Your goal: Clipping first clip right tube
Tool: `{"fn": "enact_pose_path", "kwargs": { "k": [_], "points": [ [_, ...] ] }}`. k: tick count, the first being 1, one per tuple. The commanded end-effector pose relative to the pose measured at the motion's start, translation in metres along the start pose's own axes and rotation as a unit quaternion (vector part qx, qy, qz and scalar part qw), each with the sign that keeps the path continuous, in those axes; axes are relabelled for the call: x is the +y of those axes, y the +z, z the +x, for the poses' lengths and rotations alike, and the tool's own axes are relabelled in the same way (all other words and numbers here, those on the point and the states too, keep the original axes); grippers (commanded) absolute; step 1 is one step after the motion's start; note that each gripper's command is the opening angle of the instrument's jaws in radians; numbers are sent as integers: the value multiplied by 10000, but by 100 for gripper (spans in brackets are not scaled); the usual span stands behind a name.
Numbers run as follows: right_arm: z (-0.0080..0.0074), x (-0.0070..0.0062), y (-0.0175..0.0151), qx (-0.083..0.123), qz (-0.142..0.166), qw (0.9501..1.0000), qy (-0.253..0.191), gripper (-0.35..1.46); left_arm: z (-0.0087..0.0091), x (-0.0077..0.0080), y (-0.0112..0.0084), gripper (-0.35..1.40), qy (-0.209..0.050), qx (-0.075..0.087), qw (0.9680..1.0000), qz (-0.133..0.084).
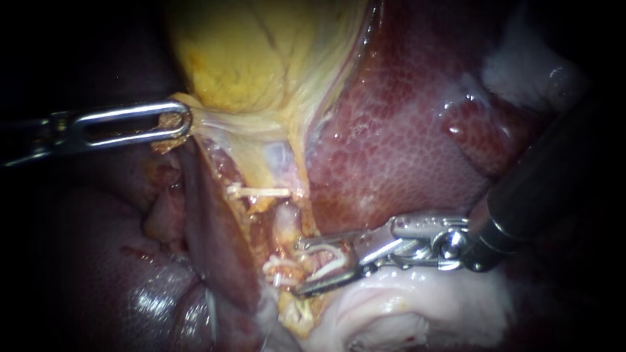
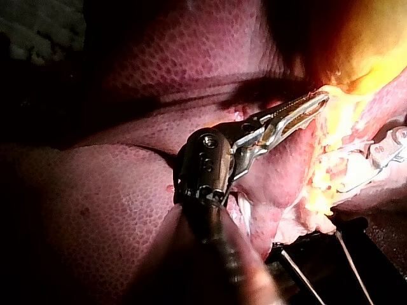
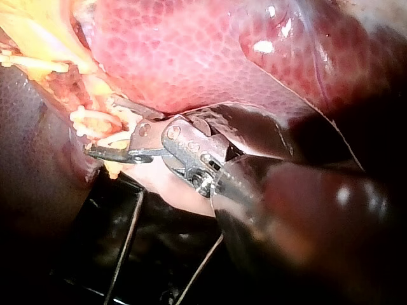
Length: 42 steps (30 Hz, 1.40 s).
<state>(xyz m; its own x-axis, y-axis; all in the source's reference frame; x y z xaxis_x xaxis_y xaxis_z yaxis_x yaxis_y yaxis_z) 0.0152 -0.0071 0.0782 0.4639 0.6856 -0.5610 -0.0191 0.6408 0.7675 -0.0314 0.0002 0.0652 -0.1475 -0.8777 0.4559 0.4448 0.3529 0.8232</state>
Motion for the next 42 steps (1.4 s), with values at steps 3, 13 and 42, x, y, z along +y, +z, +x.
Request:
{"fn": "enact_pose_path", "kwargs": {
  "k": [3, 13, 42],
  "points": [
    [0, 0, 0, -1, 1, 10000, -1, 56, 0, 0, 0, -35, -1, 1, 10000, -1],
    [1, -3, 0, -3, 6, 10000, -2, 57, 0, 0, 0, -35, -1, 1, 10000, -1],
    [19, 0, -67, 58, -39, 9999, 106, 56, -2, 1, -6, -35, -3, 12, 10000, 13]
  ]
}}
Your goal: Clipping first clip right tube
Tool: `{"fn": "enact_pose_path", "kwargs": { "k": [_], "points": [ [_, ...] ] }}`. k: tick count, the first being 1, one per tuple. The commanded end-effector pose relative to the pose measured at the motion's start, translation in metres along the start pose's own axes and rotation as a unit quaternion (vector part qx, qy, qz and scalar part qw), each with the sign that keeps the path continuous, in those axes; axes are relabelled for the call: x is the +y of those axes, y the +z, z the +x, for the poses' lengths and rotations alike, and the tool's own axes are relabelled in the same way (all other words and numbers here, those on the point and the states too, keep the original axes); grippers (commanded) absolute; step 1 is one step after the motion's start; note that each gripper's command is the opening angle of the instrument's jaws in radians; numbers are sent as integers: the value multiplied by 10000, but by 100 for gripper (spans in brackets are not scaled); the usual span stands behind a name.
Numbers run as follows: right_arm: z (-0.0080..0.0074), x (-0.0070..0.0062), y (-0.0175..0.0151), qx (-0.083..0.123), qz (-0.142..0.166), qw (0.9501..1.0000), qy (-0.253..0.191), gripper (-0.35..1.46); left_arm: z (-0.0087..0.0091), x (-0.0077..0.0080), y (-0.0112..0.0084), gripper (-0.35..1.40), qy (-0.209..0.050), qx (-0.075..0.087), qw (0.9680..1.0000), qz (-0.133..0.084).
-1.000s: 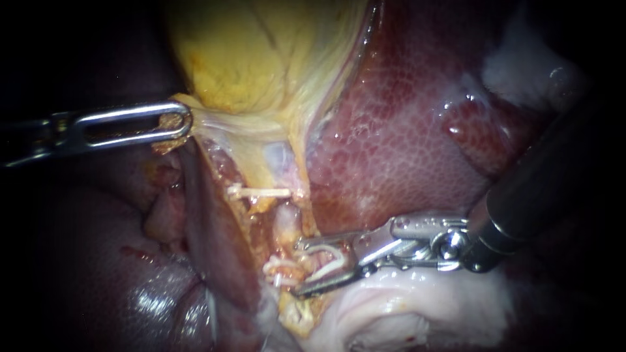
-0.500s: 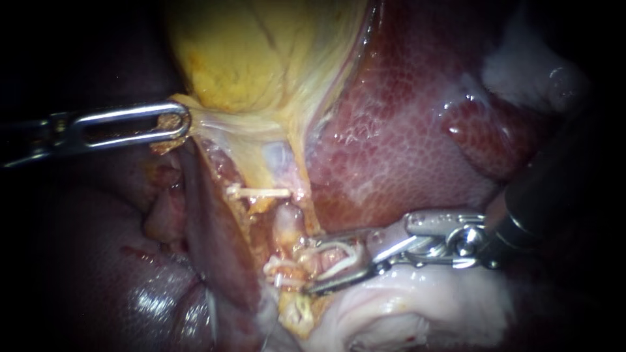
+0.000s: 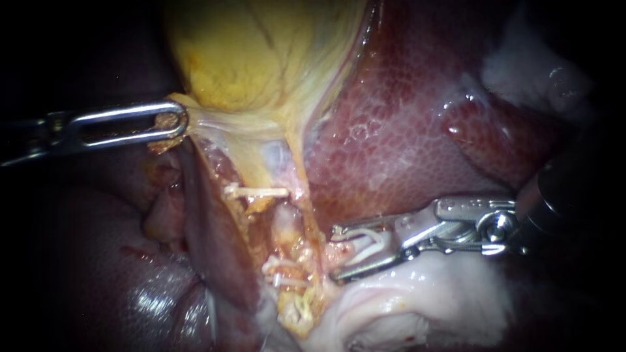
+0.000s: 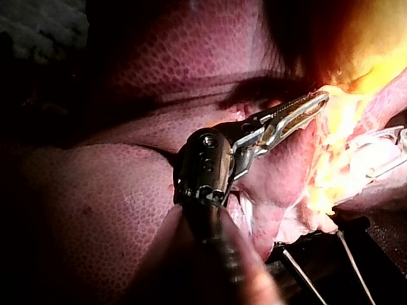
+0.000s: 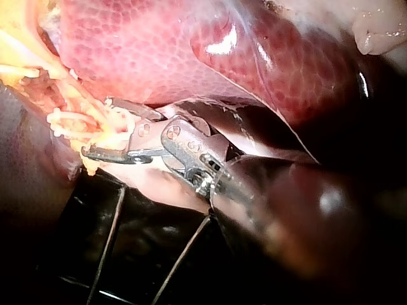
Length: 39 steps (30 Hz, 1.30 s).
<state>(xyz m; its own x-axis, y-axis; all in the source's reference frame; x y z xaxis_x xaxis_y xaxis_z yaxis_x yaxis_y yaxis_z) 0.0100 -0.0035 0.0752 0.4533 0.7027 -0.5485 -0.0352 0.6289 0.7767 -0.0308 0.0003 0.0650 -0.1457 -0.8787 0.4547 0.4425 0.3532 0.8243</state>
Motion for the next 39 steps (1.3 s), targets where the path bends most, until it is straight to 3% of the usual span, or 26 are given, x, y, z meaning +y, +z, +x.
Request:
{"fn": "enact_pose_path", "kwargs": {
  "k": [1, 18, 27, 39],
  "points": [
    [3, 0, 1, 11, -21, 10000, 10, 56, 0, 0, 0, -35, 0, 0, 10000, 1],
    [14, 13, 39, 73, -185, 9998, 68, 60, 0, -2, 0, -35, -2, -3, 10000, -5],
    [5, 7, 57, 146, -124, 9998, 23, 60, 0, -2, 0, -35, -2, -3, 10000, -6],
    [-20, 0, 68, -7, 181, 9998, 92, 59, 0, -2, 0, -35, -1, -3, 10000, -6]
  ]
}}
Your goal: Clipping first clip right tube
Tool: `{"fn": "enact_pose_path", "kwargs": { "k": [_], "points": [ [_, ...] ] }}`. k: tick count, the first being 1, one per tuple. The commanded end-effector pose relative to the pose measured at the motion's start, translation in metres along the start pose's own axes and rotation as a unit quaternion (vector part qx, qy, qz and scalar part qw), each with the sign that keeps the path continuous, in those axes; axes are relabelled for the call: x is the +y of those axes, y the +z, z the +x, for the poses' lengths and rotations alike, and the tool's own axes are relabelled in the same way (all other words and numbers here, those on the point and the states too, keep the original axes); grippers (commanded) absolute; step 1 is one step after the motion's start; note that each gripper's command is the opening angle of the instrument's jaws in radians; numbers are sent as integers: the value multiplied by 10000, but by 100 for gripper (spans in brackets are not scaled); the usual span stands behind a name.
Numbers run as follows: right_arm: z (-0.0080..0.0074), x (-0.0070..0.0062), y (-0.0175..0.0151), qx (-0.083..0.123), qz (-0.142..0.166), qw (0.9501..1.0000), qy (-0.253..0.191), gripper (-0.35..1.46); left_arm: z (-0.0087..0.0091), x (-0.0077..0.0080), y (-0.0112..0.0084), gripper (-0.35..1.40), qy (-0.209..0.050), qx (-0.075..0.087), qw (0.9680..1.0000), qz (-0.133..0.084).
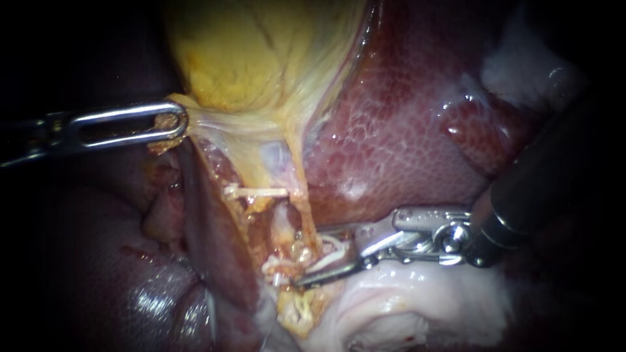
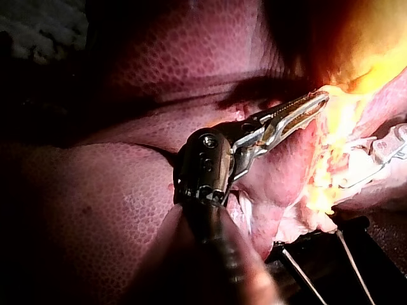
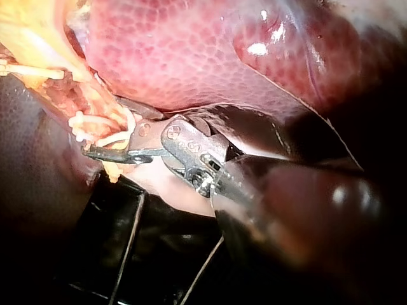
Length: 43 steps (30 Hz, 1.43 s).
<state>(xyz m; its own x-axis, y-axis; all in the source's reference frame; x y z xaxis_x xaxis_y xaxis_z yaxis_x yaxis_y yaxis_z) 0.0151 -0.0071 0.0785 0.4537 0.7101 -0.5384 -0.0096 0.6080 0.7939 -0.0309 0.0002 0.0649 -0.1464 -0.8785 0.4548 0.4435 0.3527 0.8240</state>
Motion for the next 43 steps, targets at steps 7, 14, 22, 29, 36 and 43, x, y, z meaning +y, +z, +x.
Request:
{"fn": "enact_pose_path", "kwargs": {
  "k": [7, 14, 22, 29, 36, 43],
  "points": [
    [-1, -10, 0, 151, 800, 9959, 393, 54, 0, 0, 0, -35, 0, 0, 10000, 0],
    [0, -17, 4, 109, 1032, 9938, 399, 48, 0, 0, 0, -35, 0, 0, 10000, -1],
    [-1, -9, -3, 159, 951, 9945, 404, 1, 0, 0, 1, -35, -1, -1, 10000, -2],
    [1, -6, -12, 83, 863, 9954, 419, -35, 0, 0, 1, -35, -1, -1, 10000, -2],
    [1, -7, -11, 82, 863, 9954, 416, -35, 0, -1, 1, -35, -1, -2, 10000, -4],
    [3, -6, -14, 184, 694, 9965, 433, 35, 0, 1, 1, -35, 0, 0, 10000, 0]
  ]
}}
